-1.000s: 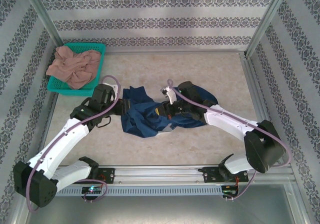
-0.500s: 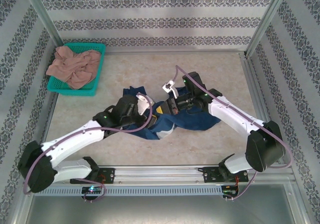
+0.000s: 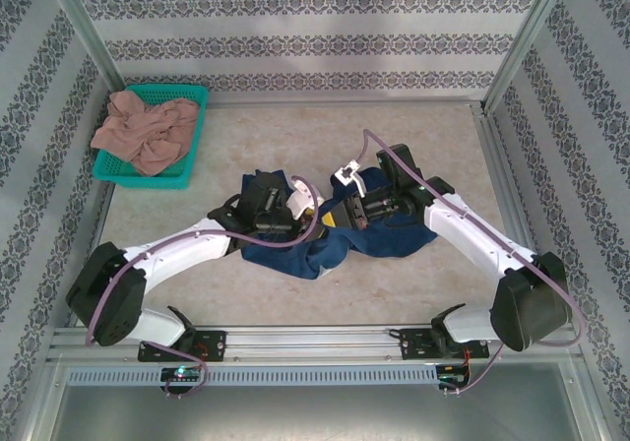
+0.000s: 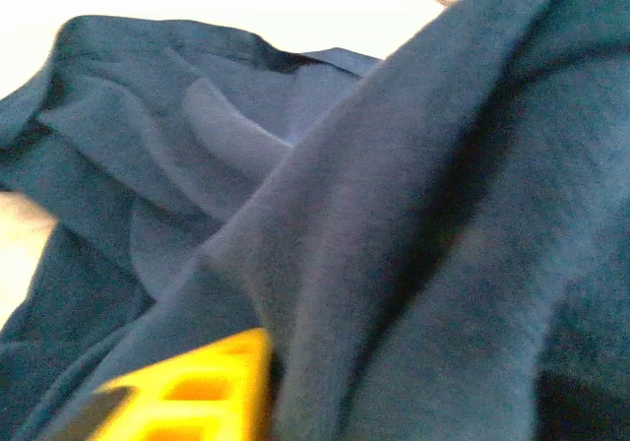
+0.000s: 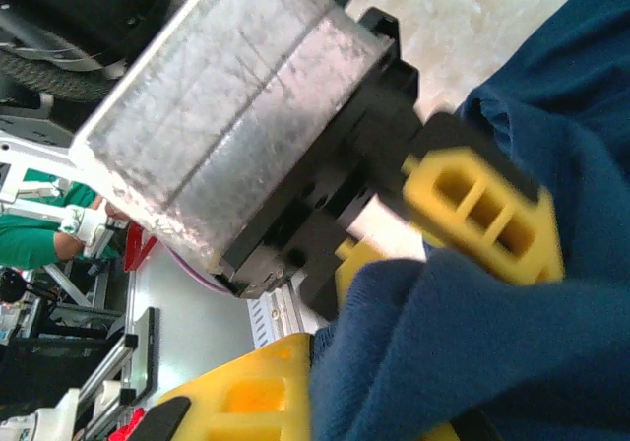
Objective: Fold the inside-out t-shirt
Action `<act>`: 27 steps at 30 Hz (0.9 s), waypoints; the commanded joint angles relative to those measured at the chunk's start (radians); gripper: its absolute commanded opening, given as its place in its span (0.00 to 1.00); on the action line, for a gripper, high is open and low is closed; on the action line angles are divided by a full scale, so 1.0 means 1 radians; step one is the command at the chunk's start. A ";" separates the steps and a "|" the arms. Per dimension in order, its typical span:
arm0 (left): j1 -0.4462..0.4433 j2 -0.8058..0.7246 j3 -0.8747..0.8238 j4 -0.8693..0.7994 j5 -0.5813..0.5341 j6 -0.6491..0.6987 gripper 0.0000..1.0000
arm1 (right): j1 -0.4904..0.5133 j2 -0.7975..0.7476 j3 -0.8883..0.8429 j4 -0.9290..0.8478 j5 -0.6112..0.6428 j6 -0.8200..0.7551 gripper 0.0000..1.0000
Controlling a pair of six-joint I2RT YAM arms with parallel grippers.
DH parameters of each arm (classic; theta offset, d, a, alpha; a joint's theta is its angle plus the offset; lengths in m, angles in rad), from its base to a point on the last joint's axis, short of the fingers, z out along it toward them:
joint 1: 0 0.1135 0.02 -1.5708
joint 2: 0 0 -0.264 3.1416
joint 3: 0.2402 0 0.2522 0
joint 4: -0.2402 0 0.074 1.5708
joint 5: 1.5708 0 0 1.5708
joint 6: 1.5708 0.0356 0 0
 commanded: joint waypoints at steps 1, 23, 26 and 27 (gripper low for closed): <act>0.030 0.013 0.035 0.090 0.099 -0.076 0.00 | -0.022 -0.050 -0.016 0.007 -0.005 -0.006 0.00; 0.052 -0.226 0.119 -0.337 -0.019 -0.626 0.00 | 0.365 -0.243 -0.267 0.389 0.963 0.312 0.64; 0.058 -0.244 0.111 -0.333 -0.018 -0.607 0.00 | 0.300 -0.208 -0.253 0.405 0.850 0.319 0.32; 0.066 -0.248 0.106 -0.330 -0.011 -0.610 0.00 | 0.279 -0.219 -0.268 0.418 0.805 0.321 0.19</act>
